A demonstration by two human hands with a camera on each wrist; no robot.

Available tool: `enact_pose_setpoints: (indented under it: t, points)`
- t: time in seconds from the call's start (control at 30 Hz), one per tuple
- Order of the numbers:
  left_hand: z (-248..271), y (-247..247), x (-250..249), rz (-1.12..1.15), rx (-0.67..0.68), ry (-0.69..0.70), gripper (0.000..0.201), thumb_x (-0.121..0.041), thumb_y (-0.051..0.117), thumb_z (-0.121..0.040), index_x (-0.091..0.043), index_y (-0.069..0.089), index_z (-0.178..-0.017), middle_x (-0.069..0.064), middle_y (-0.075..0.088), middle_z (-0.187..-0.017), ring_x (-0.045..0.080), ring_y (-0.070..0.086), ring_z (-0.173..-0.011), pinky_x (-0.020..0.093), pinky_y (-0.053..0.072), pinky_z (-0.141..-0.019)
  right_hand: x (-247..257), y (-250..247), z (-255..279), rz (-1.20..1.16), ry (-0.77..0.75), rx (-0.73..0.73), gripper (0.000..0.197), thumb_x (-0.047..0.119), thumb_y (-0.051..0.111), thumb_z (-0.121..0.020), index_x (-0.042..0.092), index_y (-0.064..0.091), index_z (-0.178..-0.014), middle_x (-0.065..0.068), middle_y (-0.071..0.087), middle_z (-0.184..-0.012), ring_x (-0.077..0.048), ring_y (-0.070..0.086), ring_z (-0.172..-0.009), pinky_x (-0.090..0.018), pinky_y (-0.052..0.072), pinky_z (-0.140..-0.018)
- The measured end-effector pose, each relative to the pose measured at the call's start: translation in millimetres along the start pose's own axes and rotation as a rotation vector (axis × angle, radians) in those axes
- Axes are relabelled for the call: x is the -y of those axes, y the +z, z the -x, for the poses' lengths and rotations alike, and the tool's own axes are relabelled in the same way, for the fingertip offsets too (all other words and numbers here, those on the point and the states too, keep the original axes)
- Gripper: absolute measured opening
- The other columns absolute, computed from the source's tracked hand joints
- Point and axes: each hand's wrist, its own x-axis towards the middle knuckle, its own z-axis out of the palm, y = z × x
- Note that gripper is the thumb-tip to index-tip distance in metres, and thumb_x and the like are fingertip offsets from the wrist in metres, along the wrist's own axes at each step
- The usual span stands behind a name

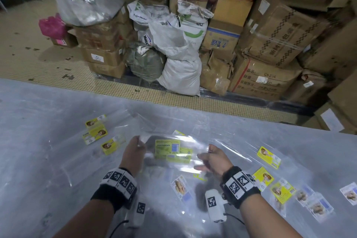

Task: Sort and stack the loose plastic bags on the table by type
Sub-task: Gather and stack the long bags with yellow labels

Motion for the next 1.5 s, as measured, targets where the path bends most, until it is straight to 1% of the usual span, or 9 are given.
enact_pose_setpoints:
  t: [0.07,0.17,0.4,0.57,0.87,1.07,1.27,1.43,1.5]
  points:
    - [-3,3,-4,-0.003,-0.007,0.019,0.014,-0.001,0.041,-0.095,-0.007,0.053,-0.094,0.007,0.061,-0.089,0.025,0.056,-0.083,0.037,0.043,-0.071,6,2,-4,0.039,-0.049,-0.016,0.020,0.000,0.060,-0.092,0.015,0.049,-0.083,0.000,0.050,-0.068,-0.025,0.068,-0.060,-0.036,0.053,-0.047]
    - [-11,6,-19,0.012,-0.019,0.026,0.018,-0.007,0.039,-0.099,-0.004,0.051,-0.111,0.008,0.058,-0.106,0.022,0.053,-0.099,0.035,0.041,-0.080,16,5,-15,0.042,-0.146,-0.052,0.012,-0.001,0.056,-0.093,0.009,0.055,-0.098,-0.003,0.057,-0.081,-0.016,0.060,-0.058,-0.051,0.055,-0.084]
    - [-40,24,-43,0.126,-0.046,-0.051,0.047,-0.023,0.039,-0.105,-0.006,0.031,-0.147,0.002,0.041,-0.143,0.019,0.040,-0.132,0.028,0.030,-0.102,36,10,-43,0.155,-0.315,-0.163,0.014,0.008,0.053,-0.097,0.008,0.051,-0.111,-0.014,0.064,-0.107,-0.024,0.066,-0.087,-0.043,0.056,-0.086]
    - [-69,38,-23,0.051,-0.088,-0.061,0.023,-0.010,0.052,-0.097,-0.005,0.055,-0.119,0.007,0.060,-0.119,0.030,0.053,-0.119,0.030,0.039,-0.091,31,11,-57,0.171,-0.320,-0.171,0.016,0.006,0.051,-0.098,0.012,0.047,-0.112,-0.011,0.066,-0.103,-0.022,0.066,-0.084,-0.026,0.057,-0.067]
    - [-77,45,-14,0.184,-0.069,0.004,0.022,-0.001,0.061,-0.088,-0.014,0.059,-0.106,0.002,0.061,-0.093,0.017,0.055,-0.084,0.022,0.042,-0.068,19,17,-74,0.043,-0.316,-0.222,0.027,0.011,0.055,-0.095,0.029,0.046,-0.112,-0.010,0.063,-0.104,-0.026,0.064,-0.088,-0.052,0.056,-0.084]
    - [-86,48,-21,0.242,-0.110,0.021,0.019,-0.006,0.059,-0.091,-0.024,0.055,-0.087,0.001,0.061,-0.088,0.020,0.055,-0.082,0.032,0.044,-0.075,25,17,-78,0.076,-0.426,-0.269,0.019,0.010,0.048,-0.099,0.024,0.044,-0.110,-0.004,0.062,-0.101,-0.019,0.065,-0.087,-0.031,0.056,-0.069]
    - [-88,54,-12,0.280,-0.029,-0.093,0.028,-0.005,0.061,-0.084,-0.029,0.056,-0.100,0.008,0.062,-0.107,0.028,0.063,-0.096,0.049,0.052,-0.090,16,19,-84,-0.023,-0.273,-0.223,0.041,0.007,0.053,-0.094,0.043,0.044,-0.114,-0.008,0.060,-0.119,-0.034,0.062,-0.106,-0.061,0.053,-0.088]
    - [-93,56,-7,0.249,-0.031,-0.083,0.033,-0.002,0.059,-0.085,-0.028,0.057,-0.106,0.008,0.063,-0.111,0.025,0.062,-0.097,0.038,0.050,-0.084,19,18,-86,0.037,-0.256,-0.236,0.029,0.009,0.048,-0.099,0.029,0.044,-0.119,-0.002,0.061,-0.099,-0.025,0.064,-0.098,-0.041,0.058,-0.073]
    - [-96,56,-8,0.143,-0.043,-0.064,0.026,-0.003,0.058,-0.089,-0.012,0.057,-0.113,0.006,0.062,-0.107,0.026,0.058,-0.102,0.030,0.042,-0.083,19,19,-90,0.060,-0.223,-0.243,0.019,0.016,0.050,-0.098,0.030,0.045,-0.110,-0.005,0.062,-0.103,-0.028,0.065,-0.100,-0.051,0.058,-0.078]
